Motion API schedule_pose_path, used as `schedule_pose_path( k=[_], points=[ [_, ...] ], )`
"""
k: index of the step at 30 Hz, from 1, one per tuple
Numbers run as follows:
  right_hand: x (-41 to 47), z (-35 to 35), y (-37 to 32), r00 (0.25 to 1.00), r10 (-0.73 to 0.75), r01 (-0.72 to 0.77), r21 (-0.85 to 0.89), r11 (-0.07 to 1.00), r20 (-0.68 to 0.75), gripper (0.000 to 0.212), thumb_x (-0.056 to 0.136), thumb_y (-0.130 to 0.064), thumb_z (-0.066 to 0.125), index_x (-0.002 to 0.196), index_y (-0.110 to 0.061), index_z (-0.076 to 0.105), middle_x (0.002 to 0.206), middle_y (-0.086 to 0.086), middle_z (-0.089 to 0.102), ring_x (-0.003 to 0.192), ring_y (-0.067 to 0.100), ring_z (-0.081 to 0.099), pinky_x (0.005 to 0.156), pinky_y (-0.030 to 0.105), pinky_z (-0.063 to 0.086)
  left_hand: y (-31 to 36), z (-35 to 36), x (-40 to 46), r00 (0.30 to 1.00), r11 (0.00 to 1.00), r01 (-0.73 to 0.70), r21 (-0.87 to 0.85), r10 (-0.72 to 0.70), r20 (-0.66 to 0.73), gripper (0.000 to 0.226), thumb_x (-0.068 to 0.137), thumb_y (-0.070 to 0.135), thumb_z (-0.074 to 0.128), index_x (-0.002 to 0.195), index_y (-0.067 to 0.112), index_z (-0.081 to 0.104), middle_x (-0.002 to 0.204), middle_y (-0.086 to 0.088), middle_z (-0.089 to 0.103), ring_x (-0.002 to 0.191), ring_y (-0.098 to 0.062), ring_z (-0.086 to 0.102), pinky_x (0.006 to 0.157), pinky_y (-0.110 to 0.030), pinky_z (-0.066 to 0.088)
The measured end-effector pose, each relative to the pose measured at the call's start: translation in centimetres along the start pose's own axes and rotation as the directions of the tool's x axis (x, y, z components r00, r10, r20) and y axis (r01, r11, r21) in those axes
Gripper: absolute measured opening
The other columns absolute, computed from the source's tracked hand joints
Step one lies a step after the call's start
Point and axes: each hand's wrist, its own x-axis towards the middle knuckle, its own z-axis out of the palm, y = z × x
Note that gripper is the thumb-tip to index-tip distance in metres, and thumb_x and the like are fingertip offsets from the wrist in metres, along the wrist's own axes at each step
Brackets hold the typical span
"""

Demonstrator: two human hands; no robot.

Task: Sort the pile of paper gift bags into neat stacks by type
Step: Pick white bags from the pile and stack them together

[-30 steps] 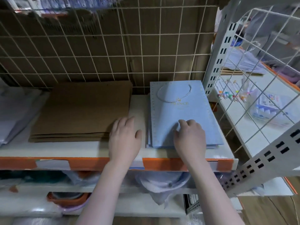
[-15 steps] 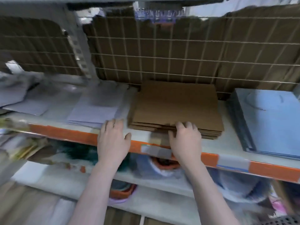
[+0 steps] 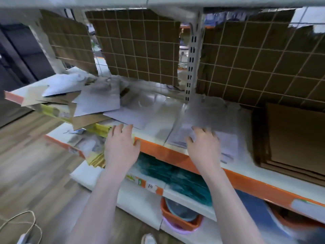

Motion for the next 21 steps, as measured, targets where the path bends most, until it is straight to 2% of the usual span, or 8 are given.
schedule_pose_path(
  k=[3,9,14,18,21],
  points=[
    [3.2,3.9,-3.9,1.0,-0.016,0.016,0.019,1.0,-0.011,0.035,0.093,-0.026,0.049,0.124,-0.013,0.057,0.121,0.012,0.058,0.115,0.031,0.049,0.092,0.037,0.04,-4.2,0.0,4.1,1.0,1.0,0.022,0.007,-0.022,-0.011,0.05,0.085,0.025,0.062,0.131,0.007,0.052,0.13,-0.017,0.052,0.123,-0.036,0.042,0.104,-0.042,0.031],
    [10.6,10.0,-11.8,0.99,0.03,-0.035,0.033,0.999,0.136,0.038,0.093,-0.029,0.045,0.128,-0.016,0.05,0.129,0.01,0.051,0.12,0.029,0.044,0.095,0.034,0.035,-10.8,-0.3,13.3,0.998,0.998,0.062,0.014,-0.062,-0.024,0.048,0.09,0.03,0.057,0.131,0.005,0.051,0.133,-0.019,0.05,0.125,-0.035,0.04,0.101,-0.041,0.031],
    [13.6,12.6,-16.4,0.984,0.082,-0.075,-0.046,0.996,0.16,0.037,0.093,-0.028,0.047,0.127,-0.014,0.05,0.127,0.011,0.049,0.119,0.03,0.045,0.094,0.035,0.038,-15.5,0.7,19.5,0.996,0.996,0.085,0.027,-0.086,0.019,0.056,0.093,0.04,0.051,0.134,0.003,0.047,0.134,-0.026,0.047,0.127,-0.038,0.039,0.104,-0.043,0.028],
    [14.0,14.4,-18.0,0.95,0.261,-0.24,-0.13,0.962,0.175,0.047,0.091,-0.037,0.051,0.132,-0.016,0.045,0.129,0.013,0.046,0.121,0.033,0.042,0.096,0.037,0.037,-17.7,2.7,23.1,0.999,1.0,-0.002,0.016,0.001,0.051,0.078,0.083,0.061,0.041,0.123,-0.005,0.054,0.113,-0.036,0.055,0.108,-0.048,0.05,0.092,-0.05,0.039],
    [14.0,15.4,-18.7,0.877,0.446,-0.423,-0.154,0.893,0.179,0.061,0.087,-0.045,0.055,0.137,-0.015,0.038,0.132,0.018,0.044,0.122,0.036,0.04,0.097,0.039,0.035,-18.5,3.3,24.9,0.973,0.998,0.019,0.067,-0.034,0.229,0.076,0.085,0.066,0.039,0.139,0.013,0.036,0.132,-0.024,0.042,0.124,-0.04,0.037,0.102,-0.046,0.029]
  ],
)
